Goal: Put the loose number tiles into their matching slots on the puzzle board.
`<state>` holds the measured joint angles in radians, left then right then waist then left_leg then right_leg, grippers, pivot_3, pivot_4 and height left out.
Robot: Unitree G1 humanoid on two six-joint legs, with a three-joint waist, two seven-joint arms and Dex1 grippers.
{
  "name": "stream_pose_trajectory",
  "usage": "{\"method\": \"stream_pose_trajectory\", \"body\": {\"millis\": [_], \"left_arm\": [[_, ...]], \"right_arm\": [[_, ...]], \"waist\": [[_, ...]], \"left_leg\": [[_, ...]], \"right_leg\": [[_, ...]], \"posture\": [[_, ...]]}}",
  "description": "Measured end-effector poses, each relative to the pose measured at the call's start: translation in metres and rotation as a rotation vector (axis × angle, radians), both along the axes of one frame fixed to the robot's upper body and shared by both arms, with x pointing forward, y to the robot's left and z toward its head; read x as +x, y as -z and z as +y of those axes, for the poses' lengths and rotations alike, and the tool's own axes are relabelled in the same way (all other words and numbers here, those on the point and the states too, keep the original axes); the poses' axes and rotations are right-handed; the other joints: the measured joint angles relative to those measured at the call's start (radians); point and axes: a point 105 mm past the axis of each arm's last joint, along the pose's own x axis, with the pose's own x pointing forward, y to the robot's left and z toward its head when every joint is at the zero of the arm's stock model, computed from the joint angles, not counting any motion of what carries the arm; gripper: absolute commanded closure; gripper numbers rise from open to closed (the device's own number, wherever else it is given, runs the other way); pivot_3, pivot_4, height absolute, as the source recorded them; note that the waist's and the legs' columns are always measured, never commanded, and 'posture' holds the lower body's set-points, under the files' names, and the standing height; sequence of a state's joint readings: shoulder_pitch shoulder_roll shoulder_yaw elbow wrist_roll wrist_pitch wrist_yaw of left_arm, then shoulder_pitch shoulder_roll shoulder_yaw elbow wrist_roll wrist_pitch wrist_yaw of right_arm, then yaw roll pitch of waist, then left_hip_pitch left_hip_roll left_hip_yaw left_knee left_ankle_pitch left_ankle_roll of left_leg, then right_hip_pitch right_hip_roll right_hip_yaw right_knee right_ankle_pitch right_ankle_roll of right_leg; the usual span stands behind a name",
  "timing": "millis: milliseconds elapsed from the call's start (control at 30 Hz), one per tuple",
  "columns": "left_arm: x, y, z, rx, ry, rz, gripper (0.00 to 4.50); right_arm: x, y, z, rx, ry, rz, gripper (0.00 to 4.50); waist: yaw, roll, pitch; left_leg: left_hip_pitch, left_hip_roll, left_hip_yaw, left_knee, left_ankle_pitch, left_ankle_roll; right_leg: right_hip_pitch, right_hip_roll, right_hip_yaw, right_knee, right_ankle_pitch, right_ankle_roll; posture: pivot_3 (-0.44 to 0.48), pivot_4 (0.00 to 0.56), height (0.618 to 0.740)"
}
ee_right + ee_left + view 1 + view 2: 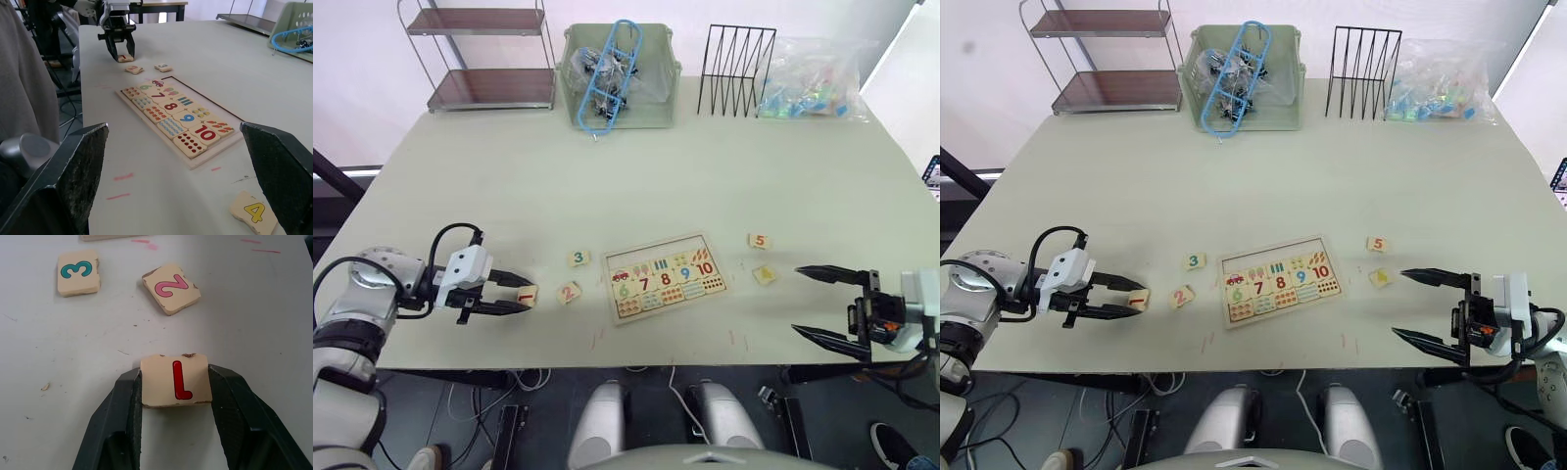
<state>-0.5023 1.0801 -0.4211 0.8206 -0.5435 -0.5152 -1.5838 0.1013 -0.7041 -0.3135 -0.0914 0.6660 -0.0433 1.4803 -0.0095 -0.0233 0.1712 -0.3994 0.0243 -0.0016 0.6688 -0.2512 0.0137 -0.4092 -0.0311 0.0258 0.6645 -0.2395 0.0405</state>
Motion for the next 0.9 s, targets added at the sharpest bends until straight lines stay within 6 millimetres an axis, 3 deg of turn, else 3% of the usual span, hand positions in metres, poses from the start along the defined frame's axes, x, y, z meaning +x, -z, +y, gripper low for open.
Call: {"method": "stream_pose_trajectory", "body": {"millis": [167, 500, 733, 900], "left_arm": [[0.001, -0.001, 0.004, -0.008, -0.028, 0.005, 0.04], [0.002, -0.031, 0.016, -0.139, -0.141, -0.039, 0.04], [-0.020, -0.040, 0.022, -0.287, -0.227, -0.033, 0.04], [-0.032, -0.043, 0.015, -0.399, -0.370, -0.085, 0.04]], "right_arm": [[-0.001, 0.000, 0.000, 0.000, -0.012, 0.001, 0.00], [0.004, -0.005, 0.001, 0.014, -0.018, -0.019, 0.00], [0.008, -0.005, 0.002, 0.034, -0.028, -0.009, 0.00], [0.009, -0.001, 0.001, 0.045, -0.036, 0.011, 0.00]], "waist": [[0.000, 0.000, 0.000], [-0.003, 0.000, 0.000], [-0.003, 0.001, 0.001], [-0.001, 0.002, 0.001]], "left_leg": [[0.000, 0.000, 0.000, 0.000, 0.000, 0.000], [0.000, 0.002, 0.000, 0.000, 0.000, 0.000], [0.000, 0.004, 0.000, 0.000, 0.000, 0.000], [0.001, 0.005, -0.003, -0.001, 0.000, 0.000]], "right_leg": [[0.000, 0.000, 0.000, 0.000, 0.000, 0.000], [0.000, 0.000, 0.000, 0.000, 0.000, 0.000], [0.000, -0.001, 0.000, 0.000, 0.000, 0.000], [0.000, -0.002, 0.000, -0.001, 0.000, 0.000]], "posture": [[0.000, 0.150, 0.739], [0.000, 0.150, 0.739], [0.000, 0.150, 0.739], [0.000, 0.150, 0.739]]}}
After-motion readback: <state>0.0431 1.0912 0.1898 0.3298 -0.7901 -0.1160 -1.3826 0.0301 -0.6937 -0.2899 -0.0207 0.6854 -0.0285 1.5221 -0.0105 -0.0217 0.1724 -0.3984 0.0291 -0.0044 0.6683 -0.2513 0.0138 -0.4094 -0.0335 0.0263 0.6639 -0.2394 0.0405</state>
